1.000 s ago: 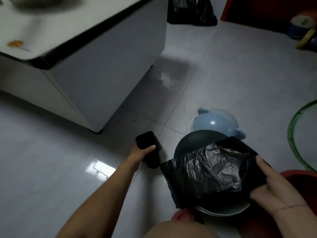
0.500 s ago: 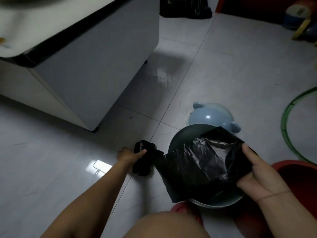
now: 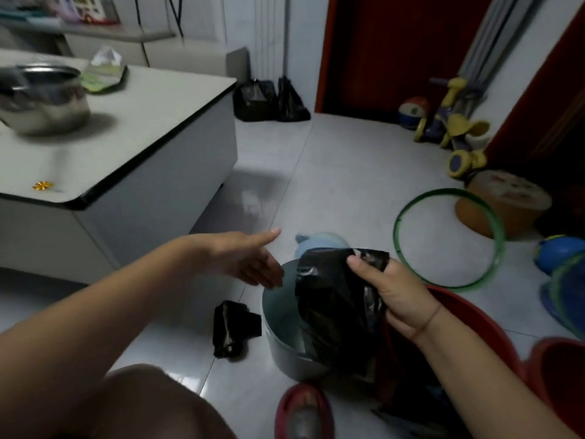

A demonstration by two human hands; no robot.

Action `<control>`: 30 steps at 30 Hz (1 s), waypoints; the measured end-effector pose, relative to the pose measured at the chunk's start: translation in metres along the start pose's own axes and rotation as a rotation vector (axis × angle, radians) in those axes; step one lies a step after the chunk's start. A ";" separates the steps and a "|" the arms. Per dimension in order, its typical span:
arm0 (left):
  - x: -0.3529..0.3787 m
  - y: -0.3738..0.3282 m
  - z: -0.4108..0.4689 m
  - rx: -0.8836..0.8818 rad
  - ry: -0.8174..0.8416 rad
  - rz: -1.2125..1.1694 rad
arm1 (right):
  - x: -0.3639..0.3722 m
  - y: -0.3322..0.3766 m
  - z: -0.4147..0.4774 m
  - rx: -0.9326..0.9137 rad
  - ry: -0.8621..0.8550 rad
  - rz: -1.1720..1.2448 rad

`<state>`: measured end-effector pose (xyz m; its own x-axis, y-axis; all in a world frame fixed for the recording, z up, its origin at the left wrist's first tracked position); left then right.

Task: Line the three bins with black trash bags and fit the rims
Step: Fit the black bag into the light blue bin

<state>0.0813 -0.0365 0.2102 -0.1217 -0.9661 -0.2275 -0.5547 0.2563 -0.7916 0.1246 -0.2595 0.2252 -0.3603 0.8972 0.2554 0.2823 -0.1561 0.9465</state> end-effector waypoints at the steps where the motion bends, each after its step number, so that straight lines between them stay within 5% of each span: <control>1: 0.019 -0.004 -0.007 -0.025 0.061 -0.038 | 0.000 0.004 -0.010 -0.044 0.029 -0.056; 6: 0.110 -0.003 -0.020 -0.111 0.136 -0.577 | -0.005 0.001 -0.060 -0.112 0.207 -0.341; 11: 0.130 -0.001 -0.018 0.100 -0.158 -0.835 | -0.031 -0.021 -0.088 0.120 0.296 -0.390; 16: 0.149 -0.007 -0.038 0.288 -0.033 -0.657 | -0.045 -0.004 -0.075 0.267 0.024 0.191; 23: 0.149 -0.015 -0.045 0.342 -0.084 -0.471 | -0.058 0.024 -0.057 0.010 -0.324 0.189; 30: 0.134 -0.048 -0.056 0.515 -0.299 -0.509 | -0.036 0.043 -0.058 -0.174 -0.343 0.033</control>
<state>0.0460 -0.1803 0.2496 0.3128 -0.9381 0.1484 -0.0219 -0.1633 -0.9863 0.0979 -0.3229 0.2684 -0.0272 0.9721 0.2331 0.1226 -0.2281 0.9659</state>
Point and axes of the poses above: each hand's wrist, its own z-axis towards the middle knuckle, its own x-axis out of the palm, y = z × x, the point moved 5 cm from there along z, towards the middle knuckle, and after that the axes turned 12 degrees about -y, right-handed, at the moved point
